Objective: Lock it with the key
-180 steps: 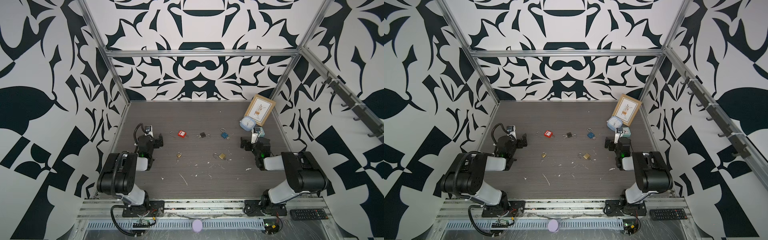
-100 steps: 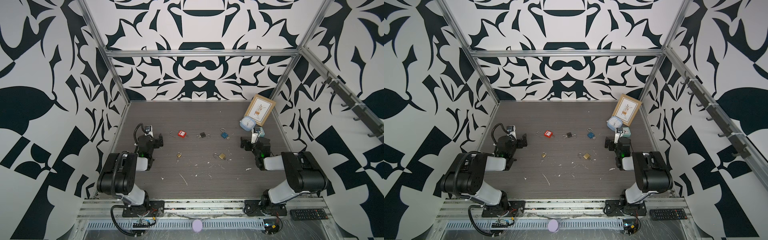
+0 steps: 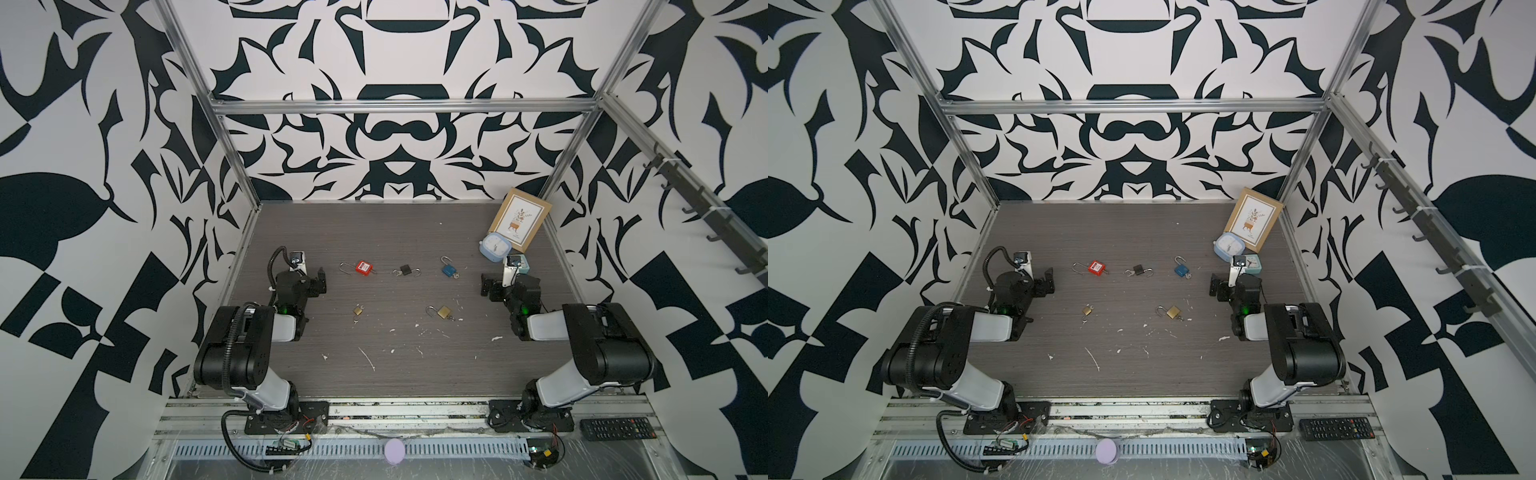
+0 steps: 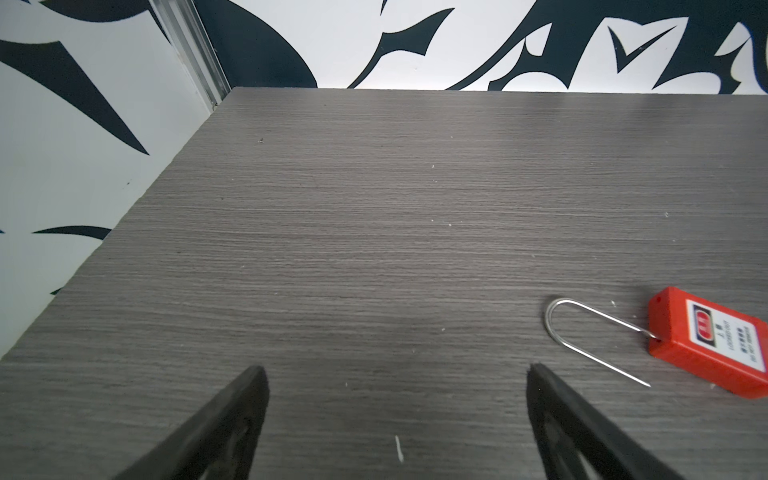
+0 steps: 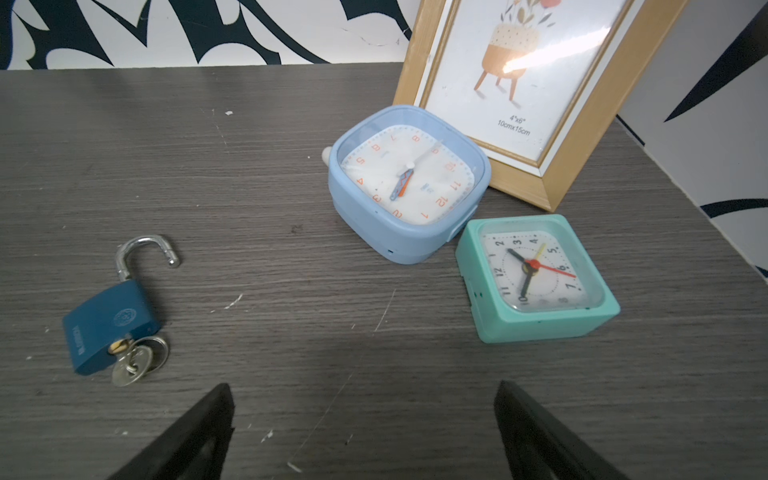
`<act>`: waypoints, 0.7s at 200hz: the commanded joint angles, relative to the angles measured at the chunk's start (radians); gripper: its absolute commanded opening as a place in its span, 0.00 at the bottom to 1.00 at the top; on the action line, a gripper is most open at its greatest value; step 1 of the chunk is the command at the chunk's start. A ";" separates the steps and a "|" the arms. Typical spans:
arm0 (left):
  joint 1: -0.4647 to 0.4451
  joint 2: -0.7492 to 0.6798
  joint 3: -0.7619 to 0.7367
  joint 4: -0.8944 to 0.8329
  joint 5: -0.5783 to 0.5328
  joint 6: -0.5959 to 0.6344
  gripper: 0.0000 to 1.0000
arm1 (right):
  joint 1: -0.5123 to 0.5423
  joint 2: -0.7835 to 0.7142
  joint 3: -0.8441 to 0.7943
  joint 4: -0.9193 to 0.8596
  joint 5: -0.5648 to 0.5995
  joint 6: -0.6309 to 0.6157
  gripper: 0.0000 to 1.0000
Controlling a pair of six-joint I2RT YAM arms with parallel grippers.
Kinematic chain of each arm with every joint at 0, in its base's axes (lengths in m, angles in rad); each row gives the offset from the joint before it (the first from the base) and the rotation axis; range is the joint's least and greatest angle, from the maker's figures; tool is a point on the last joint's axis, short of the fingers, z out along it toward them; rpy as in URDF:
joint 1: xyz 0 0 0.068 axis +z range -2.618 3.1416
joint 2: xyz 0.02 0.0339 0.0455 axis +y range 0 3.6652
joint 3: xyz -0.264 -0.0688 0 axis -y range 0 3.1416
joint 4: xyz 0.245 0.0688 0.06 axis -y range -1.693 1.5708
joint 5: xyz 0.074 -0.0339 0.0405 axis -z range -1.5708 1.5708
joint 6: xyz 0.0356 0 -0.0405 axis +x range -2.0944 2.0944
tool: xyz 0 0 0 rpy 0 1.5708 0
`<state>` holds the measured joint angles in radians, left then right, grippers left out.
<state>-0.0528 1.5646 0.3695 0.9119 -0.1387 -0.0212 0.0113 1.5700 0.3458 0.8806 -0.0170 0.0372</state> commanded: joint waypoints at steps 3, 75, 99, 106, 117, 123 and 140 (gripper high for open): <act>-0.003 0.011 0.014 -0.001 -0.002 0.008 0.99 | 0.006 -0.013 0.013 0.027 0.012 -0.008 0.99; -0.003 -0.076 -0.024 0.007 0.020 0.019 0.99 | 0.008 -0.091 -0.084 0.145 -0.041 -0.025 0.99; -0.004 -0.258 0.041 -0.257 0.016 0.003 0.99 | 0.007 -0.285 -0.052 -0.082 -0.006 -0.020 0.99; -0.003 -0.320 0.056 -0.315 0.011 -0.006 0.99 | 0.007 -0.342 -0.028 -0.179 -0.017 -0.029 0.99; -0.002 -0.397 0.085 -0.404 0.009 -0.028 0.99 | 0.007 -0.425 0.005 -0.292 -0.039 -0.037 0.99; -0.003 -0.436 0.104 -0.458 -0.005 -0.054 0.99 | 0.006 -0.462 0.019 -0.334 -0.056 -0.033 0.99; -0.003 -0.532 0.187 -0.635 -0.036 -0.156 0.99 | 0.006 -0.548 0.065 -0.439 -0.100 0.009 0.99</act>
<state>-0.0532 1.1461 0.4564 0.5591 -0.1383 -0.0570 0.0139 1.1278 0.3286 0.6483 -0.0536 0.0177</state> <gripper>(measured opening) 0.990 0.993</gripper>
